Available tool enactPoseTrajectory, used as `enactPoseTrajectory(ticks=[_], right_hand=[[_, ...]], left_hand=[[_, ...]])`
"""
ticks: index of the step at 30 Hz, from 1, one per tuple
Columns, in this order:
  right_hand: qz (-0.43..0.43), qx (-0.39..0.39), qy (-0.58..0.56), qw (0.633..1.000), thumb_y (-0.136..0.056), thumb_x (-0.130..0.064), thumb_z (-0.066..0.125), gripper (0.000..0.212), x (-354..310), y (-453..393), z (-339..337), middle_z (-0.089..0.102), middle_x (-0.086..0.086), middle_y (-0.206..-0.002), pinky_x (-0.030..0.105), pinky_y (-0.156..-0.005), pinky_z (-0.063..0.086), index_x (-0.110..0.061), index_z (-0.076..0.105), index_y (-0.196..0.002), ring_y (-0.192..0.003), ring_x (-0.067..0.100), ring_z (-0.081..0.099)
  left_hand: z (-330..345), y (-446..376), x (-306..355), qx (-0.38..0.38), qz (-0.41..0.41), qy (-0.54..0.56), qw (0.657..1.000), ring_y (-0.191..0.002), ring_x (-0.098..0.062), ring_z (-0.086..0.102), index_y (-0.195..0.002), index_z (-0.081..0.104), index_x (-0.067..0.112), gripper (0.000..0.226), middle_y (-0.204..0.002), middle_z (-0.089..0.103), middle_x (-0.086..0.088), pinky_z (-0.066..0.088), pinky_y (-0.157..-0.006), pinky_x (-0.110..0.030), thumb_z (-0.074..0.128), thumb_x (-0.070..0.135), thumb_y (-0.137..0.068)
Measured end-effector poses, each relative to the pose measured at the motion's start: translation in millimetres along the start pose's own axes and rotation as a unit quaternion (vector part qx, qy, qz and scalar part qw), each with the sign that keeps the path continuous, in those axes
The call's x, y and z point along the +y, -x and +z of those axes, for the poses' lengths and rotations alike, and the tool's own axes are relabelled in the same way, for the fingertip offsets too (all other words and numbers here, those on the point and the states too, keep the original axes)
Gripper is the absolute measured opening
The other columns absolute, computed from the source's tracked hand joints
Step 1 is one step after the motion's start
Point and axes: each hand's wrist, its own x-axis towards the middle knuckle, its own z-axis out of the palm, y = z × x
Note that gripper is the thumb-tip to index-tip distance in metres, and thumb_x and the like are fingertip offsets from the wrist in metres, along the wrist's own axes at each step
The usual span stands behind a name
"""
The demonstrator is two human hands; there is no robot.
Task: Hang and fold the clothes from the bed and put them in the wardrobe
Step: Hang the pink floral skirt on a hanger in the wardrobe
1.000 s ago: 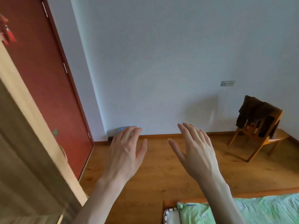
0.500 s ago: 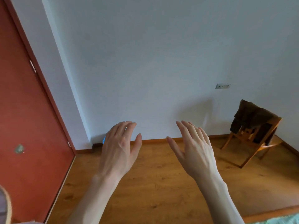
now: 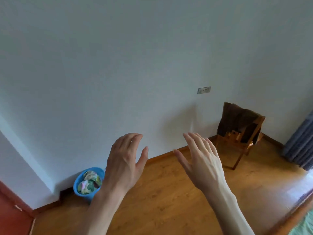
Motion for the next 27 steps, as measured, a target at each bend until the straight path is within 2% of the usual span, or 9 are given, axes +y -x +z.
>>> enactPoseTrajectory(ticks=[5,9,11,15,21,24,27], right_hand=[[0.047,0.012,0.033,0.998,-0.101,-0.069,0.038,0.069,5,-49,33,0.06,0.003,-0.147,0.045,-0.122,0.025,-0.019,0.057,-0.145,-0.14,0.025,0.054],[0.085,0.012,0.054,0.995,-0.101,-0.068,0.039,0.068,28,-65,39,0.059,0.003,-0.148,0.046,-0.125,0.023,-0.02,0.057,-0.145,-0.143,0.025,0.051],[0.113,0.022,0.067,0.991,-0.101,-0.068,0.04,0.068,42,-67,37,0.058,0.004,-0.149,0.048,-0.125,0.024,-0.019,0.057,-0.145,-0.142,0.026,0.051],[0.166,0.037,0.097,0.981,-0.101,-0.068,0.038,0.07,74,-63,32,0.057,0.006,-0.15,0.052,-0.124,0.029,-0.018,0.057,-0.146,-0.142,0.029,0.051],[0.232,0.06,0.14,0.961,-0.1,-0.065,0.043,0.068,126,-54,18,0.058,0.008,-0.149,0.057,-0.119,0.038,-0.016,0.057,-0.145,-0.139,0.032,0.054],[0.263,0.061,0.162,0.949,-0.101,-0.068,0.037,0.07,159,-49,10,0.056,0.006,-0.151,0.054,-0.121,0.034,-0.018,0.056,-0.146,-0.14,0.03,0.053],[0.298,0.05,0.167,0.939,-0.101,-0.07,0.034,0.071,198,-45,2,0.052,0.004,-0.154,0.052,-0.12,0.037,-0.02,0.051,-0.15,-0.143,0.027,0.049]], left_hand=[[45,-65,-25,-0.007,0.04,0.031,0.999,-0.127,-0.019,0.06,-0.136,0.062,0.017,0.049,-0.137,0.064,-0.003,0.05,-0.103,-0.031,0.042,0.049,-0.105],[79,-99,-21,-0.025,0.065,0.061,0.996,-0.127,-0.02,0.059,-0.136,0.063,0.017,0.05,-0.138,0.064,-0.004,0.048,-0.105,-0.032,0.044,0.05,-0.105],[94,-113,-13,-0.039,0.084,0.084,0.992,-0.128,-0.02,0.059,-0.136,0.063,0.018,0.055,-0.139,0.065,-0.004,0.047,-0.106,-0.032,0.038,0.055,-0.105],[121,-139,9,-0.05,0.127,0.132,0.982,-0.127,-0.021,0.061,-0.137,0.063,0.016,0.064,-0.137,0.066,-0.005,0.046,-0.105,-0.03,0.027,0.06,-0.107],[170,-170,57,-0.057,0.183,0.204,0.96,-0.124,-0.021,0.064,-0.137,0.062,0.019,0.06,-0.137,0.066,-0.004,0.056,-0.1,-0.035,0.03,0.06,-0.107],[200,-186,91,-0.067,0.211,0.229,0.948,-0.123,-0.021,0.065,-0.137,0.063,0.02,0.056,-0.138,0.066,-0.004,0.058,-0.1,-0.037,0.037,0.059,-0.106],[231,-203,132,-0.082,0.242,0.24,0.936,-0.126,-0.021,0.063,-0.137,0.064,0.019,0.054,-0.139,0.066,-0.003,0.054,-0.103,-0.035,0.04,0.056,-0.105]])
